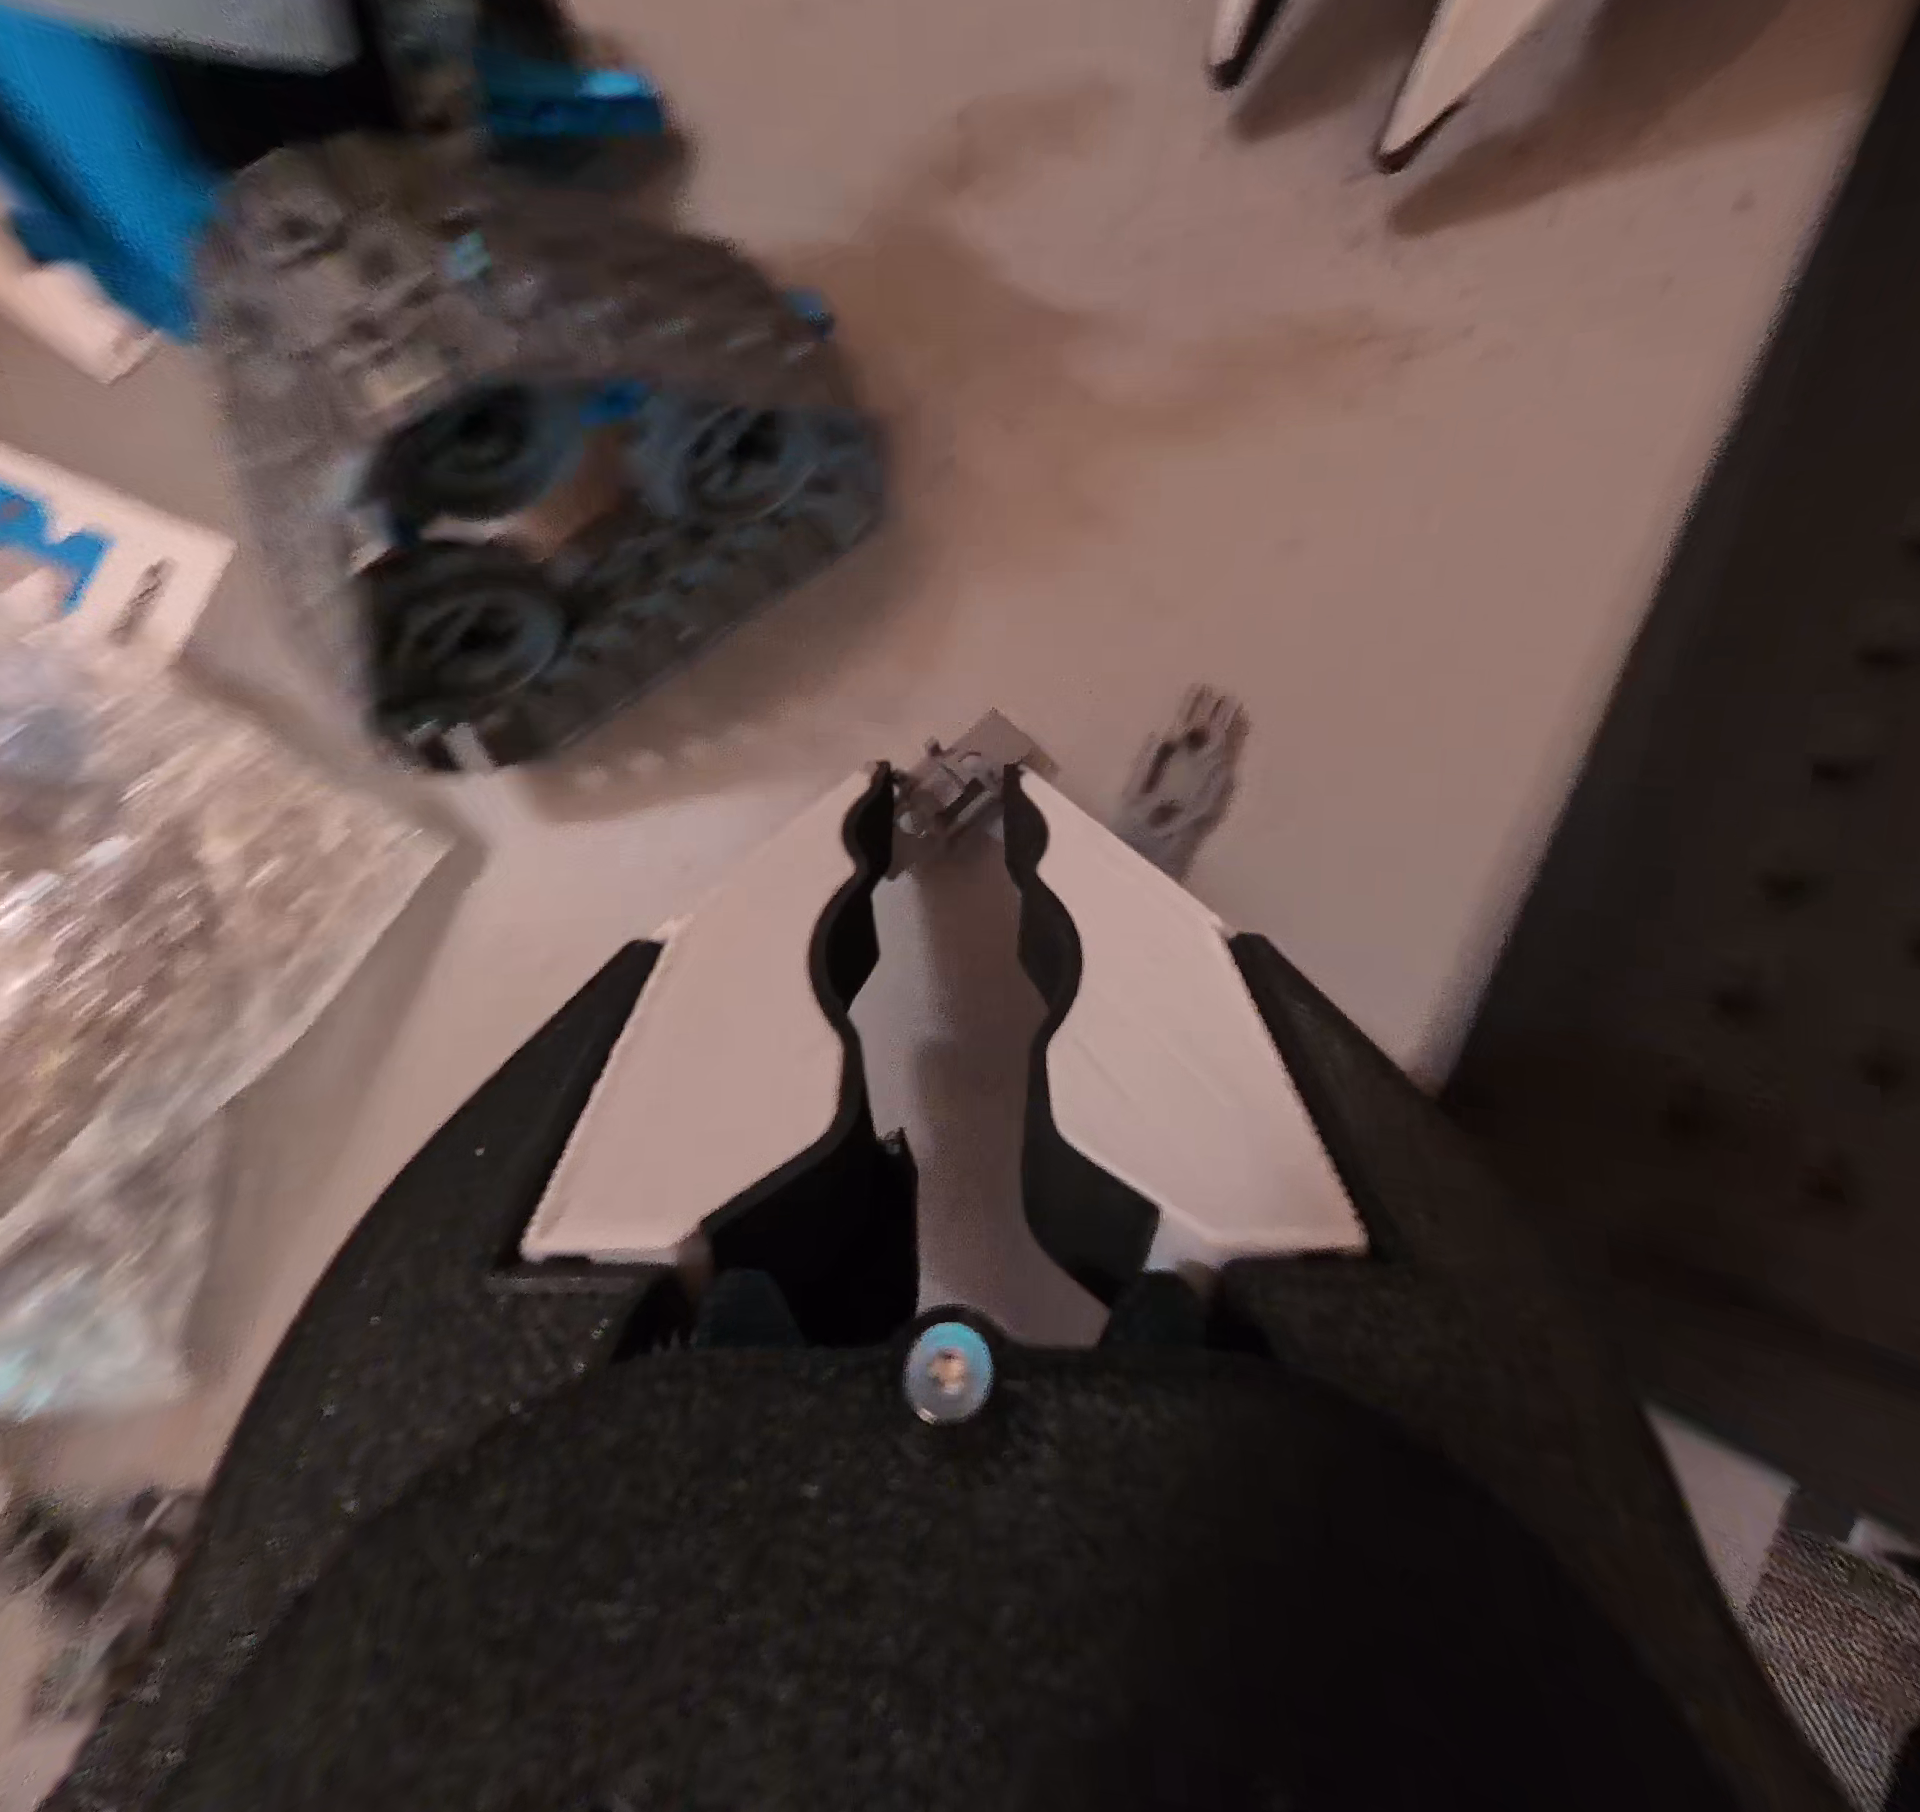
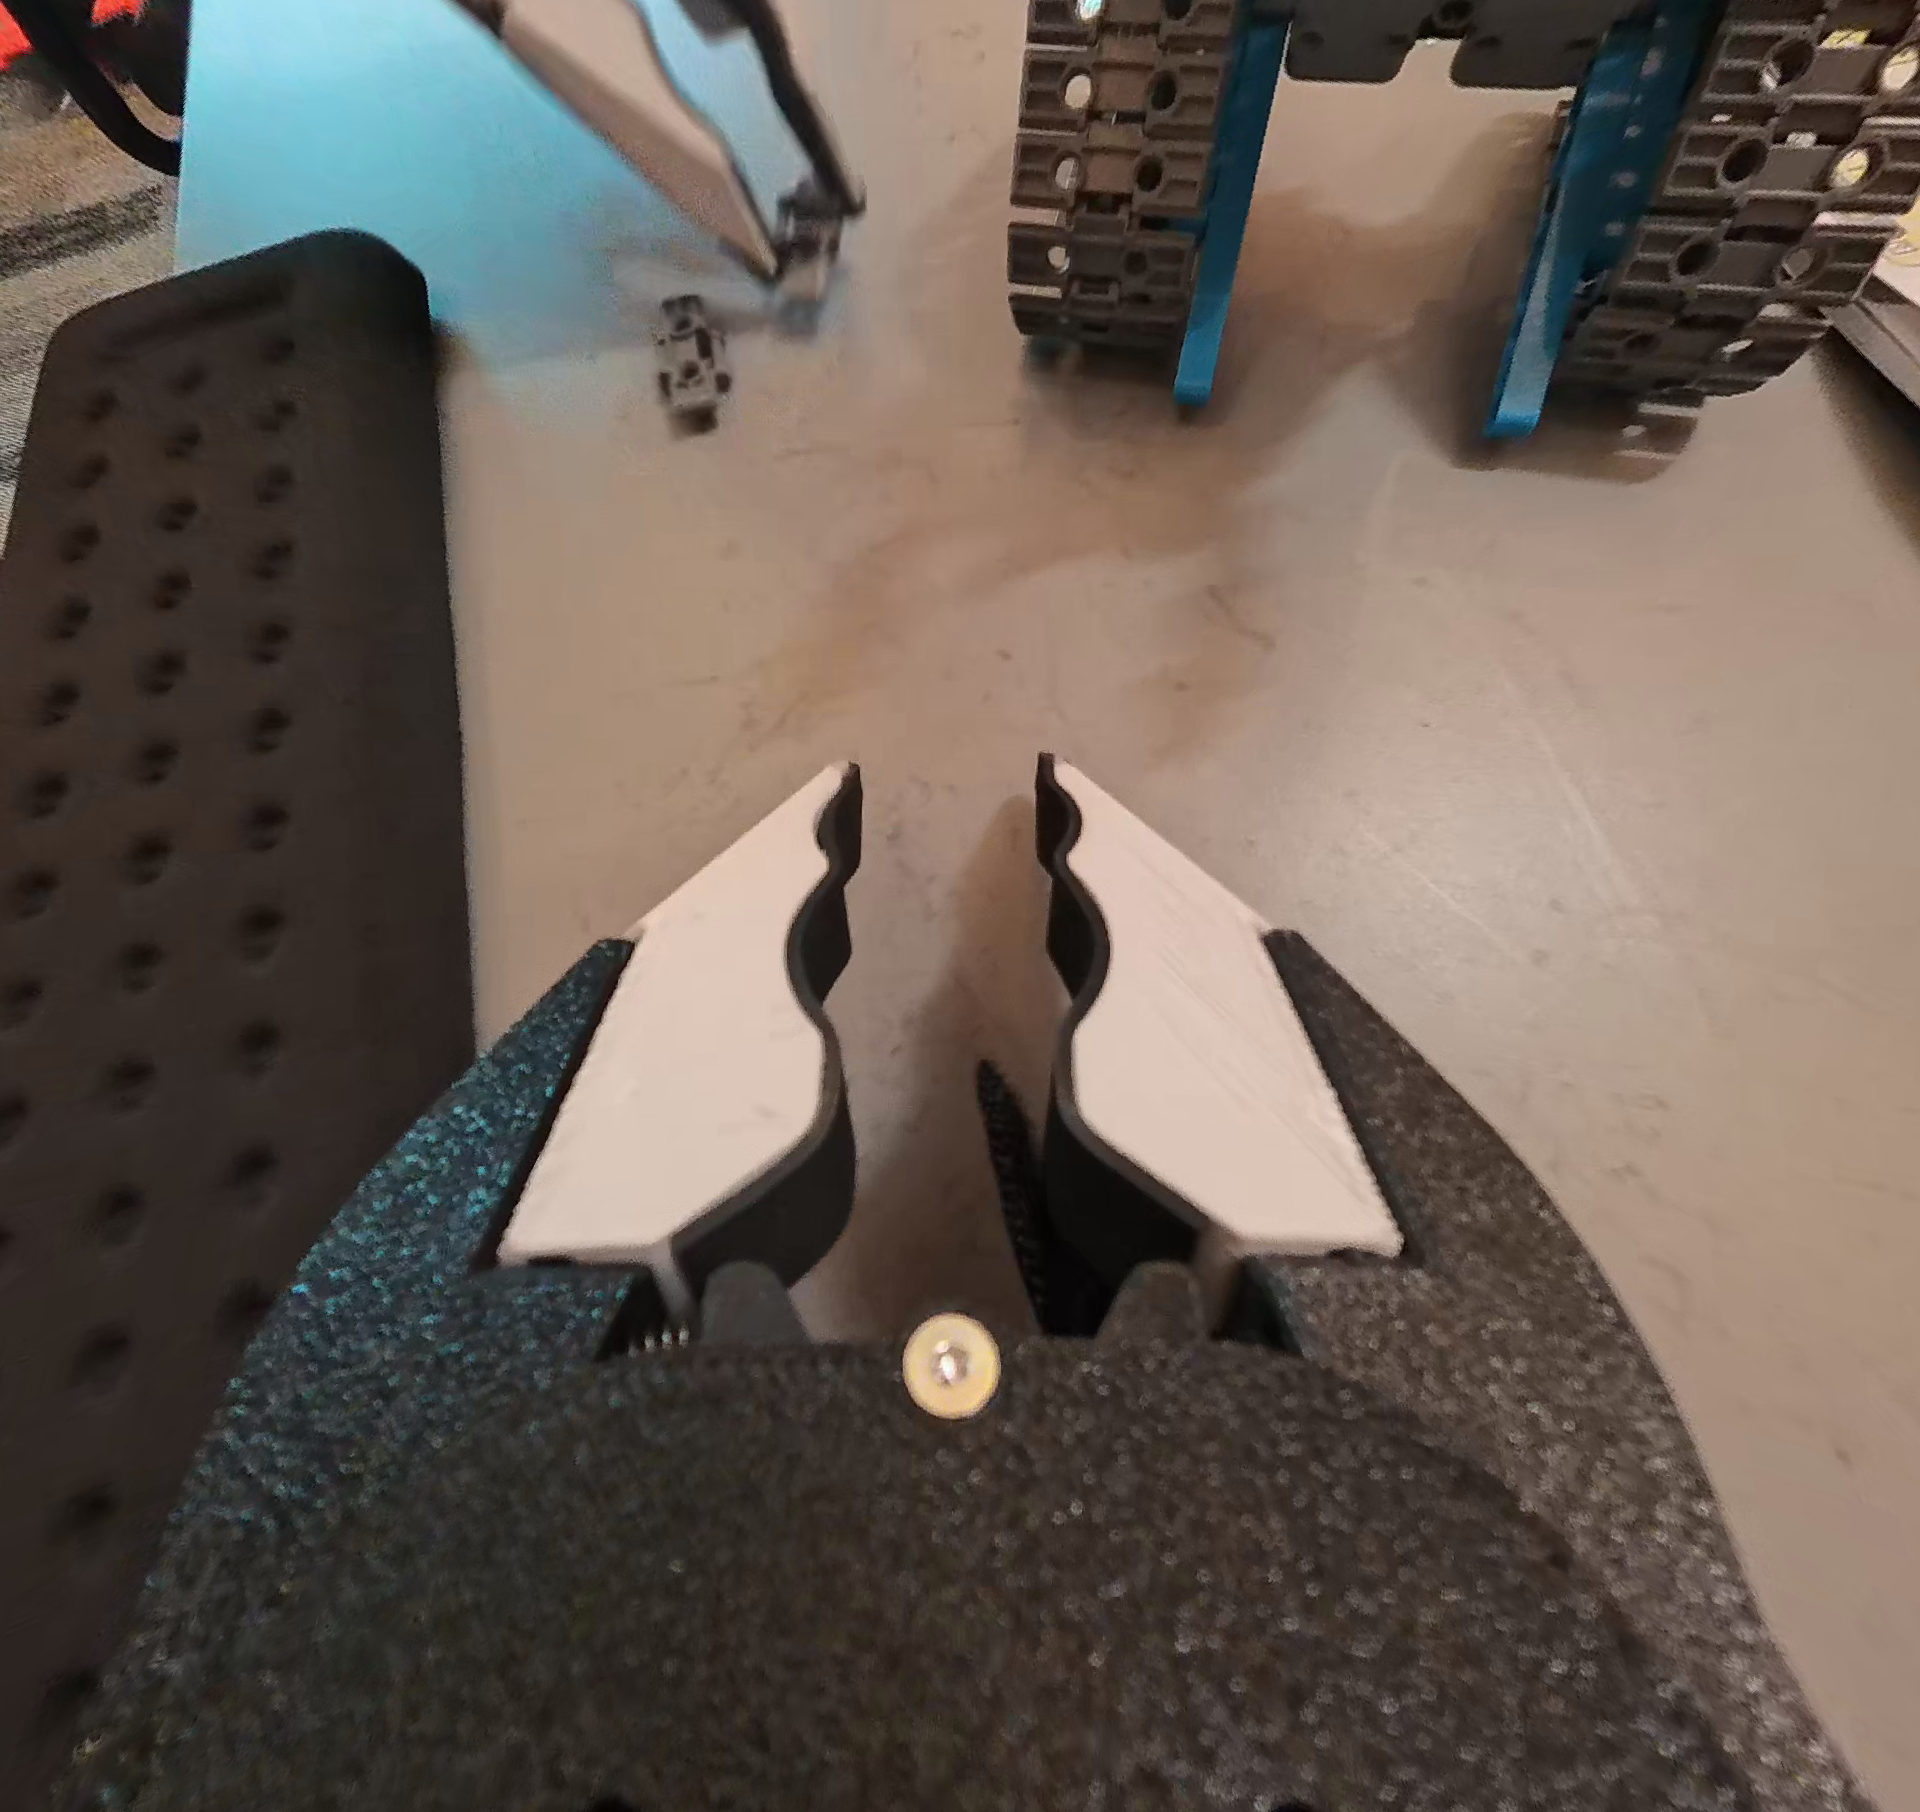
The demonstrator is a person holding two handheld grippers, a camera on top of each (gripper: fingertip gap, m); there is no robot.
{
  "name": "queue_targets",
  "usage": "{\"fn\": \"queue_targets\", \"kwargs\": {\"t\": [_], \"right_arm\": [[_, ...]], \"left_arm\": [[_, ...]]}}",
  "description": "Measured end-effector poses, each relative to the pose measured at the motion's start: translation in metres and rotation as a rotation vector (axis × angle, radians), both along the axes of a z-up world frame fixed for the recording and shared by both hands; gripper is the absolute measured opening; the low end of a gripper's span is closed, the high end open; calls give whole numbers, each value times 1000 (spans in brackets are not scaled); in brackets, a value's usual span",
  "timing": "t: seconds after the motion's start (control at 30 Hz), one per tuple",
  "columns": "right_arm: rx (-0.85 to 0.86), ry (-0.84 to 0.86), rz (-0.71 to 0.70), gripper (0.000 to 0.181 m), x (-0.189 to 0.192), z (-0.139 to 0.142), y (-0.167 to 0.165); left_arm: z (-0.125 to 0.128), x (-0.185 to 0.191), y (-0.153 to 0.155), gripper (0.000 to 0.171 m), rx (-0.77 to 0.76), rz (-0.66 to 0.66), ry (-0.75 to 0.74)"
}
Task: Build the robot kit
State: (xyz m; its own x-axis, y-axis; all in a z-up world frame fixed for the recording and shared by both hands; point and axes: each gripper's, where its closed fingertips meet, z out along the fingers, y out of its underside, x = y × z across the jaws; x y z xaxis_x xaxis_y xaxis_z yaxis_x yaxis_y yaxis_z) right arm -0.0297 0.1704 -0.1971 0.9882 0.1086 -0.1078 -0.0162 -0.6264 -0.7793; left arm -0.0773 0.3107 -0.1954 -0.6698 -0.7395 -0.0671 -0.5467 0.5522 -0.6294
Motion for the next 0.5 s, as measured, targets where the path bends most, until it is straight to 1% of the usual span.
{"fn": "queue_targets", "kwargs": {"t": [0.07, 0.13, 0.2, 0.27, 0.3, 0.37, 0.5], "right_arm": [[-4, -2, 0, 34, 0, -1, 0], [-7, -4, 0, 34, 0, -1, 0], [-13, -6, -3, 34, 0, -2, -1], [-17, -8, -4, 34, 0, -3, -1], [-18, -7, -5, 34, 1, -3, -1], [-18, -1, -5, 33, 1, -3, -1], [-22, 13, -1, 33, 0, -4, -1]], "left_arm": [[6, 5, 39, 20, 39, 79, -14], [11, 9, 87, 20, 99, 183, -25], [15, 7, 133, 20, 137, 295, -16], [16, 3, 170, 20, 174, 397, -11], [16, 1, 180, 20, 170, 431, -11], [14, 1, 191, 21, 146, 477, -25], [-1, -2, 211, 22, 209, 550, -9]]}}
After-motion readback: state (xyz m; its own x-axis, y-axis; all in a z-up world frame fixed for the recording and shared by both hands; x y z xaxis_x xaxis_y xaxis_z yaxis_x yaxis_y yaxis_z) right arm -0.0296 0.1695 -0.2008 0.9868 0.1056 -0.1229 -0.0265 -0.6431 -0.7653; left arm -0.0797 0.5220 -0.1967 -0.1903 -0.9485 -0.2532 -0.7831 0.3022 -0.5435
